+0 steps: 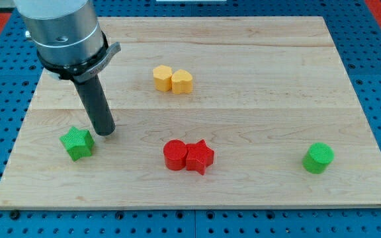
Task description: Slide the green circle up and left a bit
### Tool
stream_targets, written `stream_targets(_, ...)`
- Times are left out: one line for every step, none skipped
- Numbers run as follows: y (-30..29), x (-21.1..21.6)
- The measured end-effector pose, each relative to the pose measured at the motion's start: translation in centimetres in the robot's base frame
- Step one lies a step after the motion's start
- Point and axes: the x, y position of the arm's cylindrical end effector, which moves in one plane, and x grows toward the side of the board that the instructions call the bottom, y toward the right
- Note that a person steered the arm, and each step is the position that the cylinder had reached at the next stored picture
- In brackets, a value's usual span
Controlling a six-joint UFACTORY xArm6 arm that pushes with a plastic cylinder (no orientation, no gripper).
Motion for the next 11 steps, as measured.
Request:
stream_targets(-4.5, 2.0)
stream_targets(-7.7, 3.3)
stream_targets(-7.5, 3.3)
stream_targets(-7.4, 3.1)
stream_targets(-6.9, 2.5)
stream_targets(-2.8, -0.7)
stream_targets(-1.5, -1.4)
stream_targets(-1.3, -1.6)
stream_targets(5.3, -3.0)
stream_targets(17.1, -3.4)
stream_targets(29.9, -3.4)
